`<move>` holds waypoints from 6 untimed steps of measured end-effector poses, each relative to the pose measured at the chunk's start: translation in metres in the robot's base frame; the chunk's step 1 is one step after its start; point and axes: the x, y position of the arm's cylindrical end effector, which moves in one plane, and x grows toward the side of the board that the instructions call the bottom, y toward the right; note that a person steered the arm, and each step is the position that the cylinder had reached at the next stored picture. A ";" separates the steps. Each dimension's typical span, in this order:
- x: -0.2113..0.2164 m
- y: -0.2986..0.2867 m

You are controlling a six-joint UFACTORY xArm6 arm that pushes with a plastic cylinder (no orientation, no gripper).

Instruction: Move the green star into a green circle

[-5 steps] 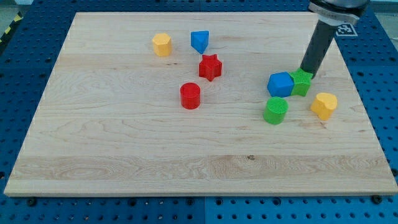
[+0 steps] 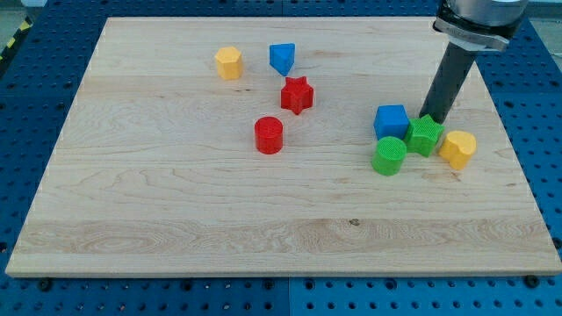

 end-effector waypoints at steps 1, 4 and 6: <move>0.009 0.000; 0.054 -0.007; 0.051 -0.029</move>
